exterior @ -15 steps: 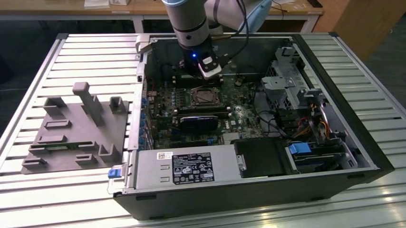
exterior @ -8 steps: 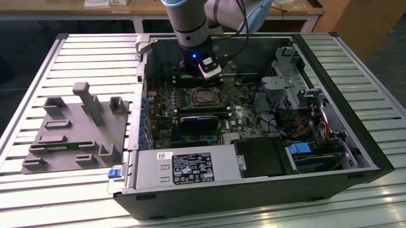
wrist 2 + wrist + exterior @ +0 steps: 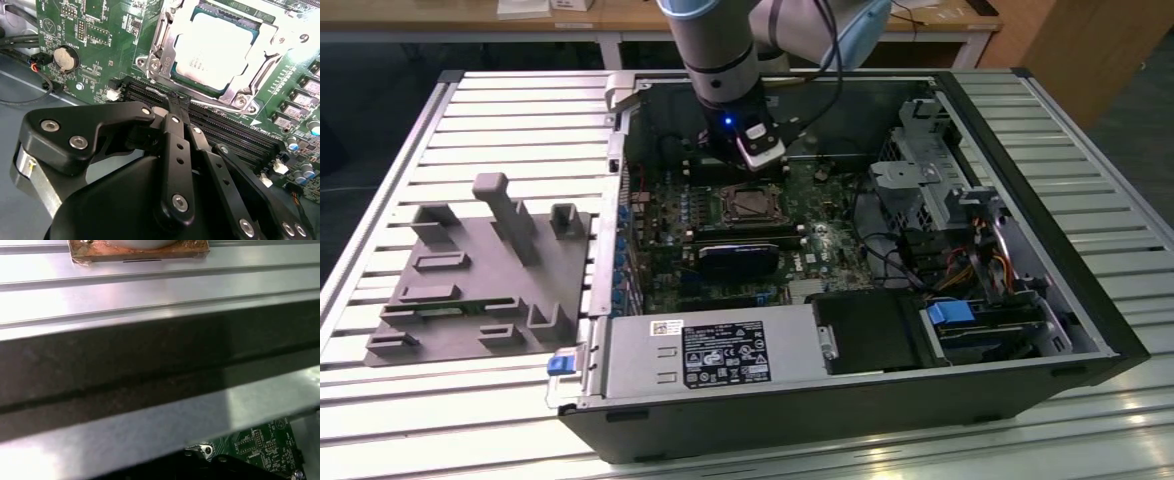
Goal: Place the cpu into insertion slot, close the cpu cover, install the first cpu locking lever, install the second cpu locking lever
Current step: 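Install the first cpu locking lever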
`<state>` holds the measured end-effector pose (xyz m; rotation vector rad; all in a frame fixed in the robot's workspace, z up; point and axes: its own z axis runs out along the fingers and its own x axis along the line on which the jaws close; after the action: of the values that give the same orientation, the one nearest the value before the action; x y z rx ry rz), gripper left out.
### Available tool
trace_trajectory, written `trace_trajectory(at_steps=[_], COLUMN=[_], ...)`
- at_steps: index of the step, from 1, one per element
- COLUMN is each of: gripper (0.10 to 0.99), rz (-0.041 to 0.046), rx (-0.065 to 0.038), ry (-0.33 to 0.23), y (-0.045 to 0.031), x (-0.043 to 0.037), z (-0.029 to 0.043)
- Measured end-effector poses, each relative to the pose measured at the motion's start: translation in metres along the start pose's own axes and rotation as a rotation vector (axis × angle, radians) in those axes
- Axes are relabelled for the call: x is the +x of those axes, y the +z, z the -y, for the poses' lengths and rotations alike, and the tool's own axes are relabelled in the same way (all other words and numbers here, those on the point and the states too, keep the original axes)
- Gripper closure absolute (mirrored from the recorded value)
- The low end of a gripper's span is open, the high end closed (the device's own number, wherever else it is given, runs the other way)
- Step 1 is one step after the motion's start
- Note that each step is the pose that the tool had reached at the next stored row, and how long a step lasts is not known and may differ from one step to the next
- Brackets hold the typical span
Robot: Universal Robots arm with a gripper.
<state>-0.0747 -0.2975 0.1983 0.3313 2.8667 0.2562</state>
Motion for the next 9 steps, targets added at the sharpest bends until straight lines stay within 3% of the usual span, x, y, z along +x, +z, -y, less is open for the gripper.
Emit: trace_trajectory(at_steps=[9], gripper=[0.984], rz=[0.005], rx=[0.012], ry=[0.013], y=[0.004], x=[0.0009], z=[0.0008])
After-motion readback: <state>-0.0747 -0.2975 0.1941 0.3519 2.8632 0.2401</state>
